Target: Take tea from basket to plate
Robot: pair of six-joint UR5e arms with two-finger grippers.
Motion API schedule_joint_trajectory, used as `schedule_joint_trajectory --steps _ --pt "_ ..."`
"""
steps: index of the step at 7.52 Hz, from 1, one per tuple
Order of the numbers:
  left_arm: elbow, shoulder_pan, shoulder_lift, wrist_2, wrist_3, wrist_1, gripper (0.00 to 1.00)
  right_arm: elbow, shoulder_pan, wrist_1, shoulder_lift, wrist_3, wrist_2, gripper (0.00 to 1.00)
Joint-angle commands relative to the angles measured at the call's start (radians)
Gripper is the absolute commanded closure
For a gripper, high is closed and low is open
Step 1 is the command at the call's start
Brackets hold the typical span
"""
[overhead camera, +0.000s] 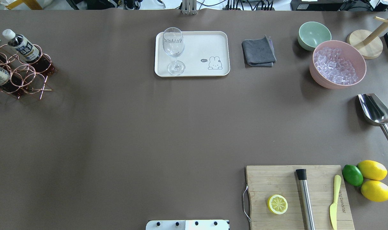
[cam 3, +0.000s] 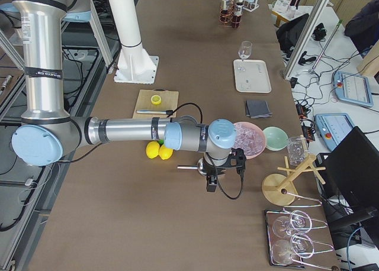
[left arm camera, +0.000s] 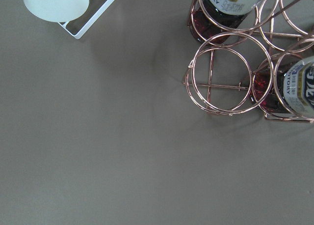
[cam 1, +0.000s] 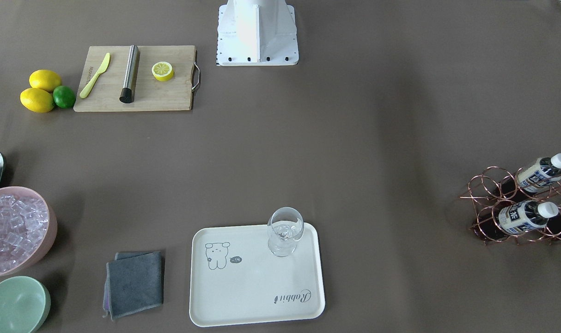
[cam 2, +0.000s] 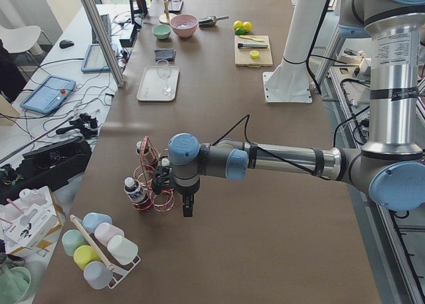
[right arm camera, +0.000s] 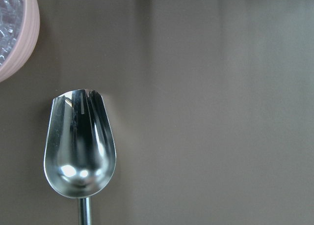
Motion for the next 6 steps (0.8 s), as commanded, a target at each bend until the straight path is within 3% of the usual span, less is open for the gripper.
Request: schedule_joint_trajectory --steps 1,3,4,6 --pt "0.005 -0.003 0.000 -0.002 -0.050 0.002 0.02 -0.001 0.000 0.000 -0.002 0.000 0.000 0.00" --pt "-0.050 -0.004 -0.008 -0.050 -0.303 0.021 0.02 -0.002 0.000 -0.001 0.001 0.000 0.000 0.00" --pt "-0.114 -0.004 -0.039 -0.060 -0.363 0.123 0.02 -0.002 0.000 -0.001 0.003 0.000 -0.003 0.00" --pt "-0.104 -0.009 -0.256 -0.057 -0.467 0.466 0.02 -0.002 0.000 -0.001 0.004 0.000 -0.007 0.00"
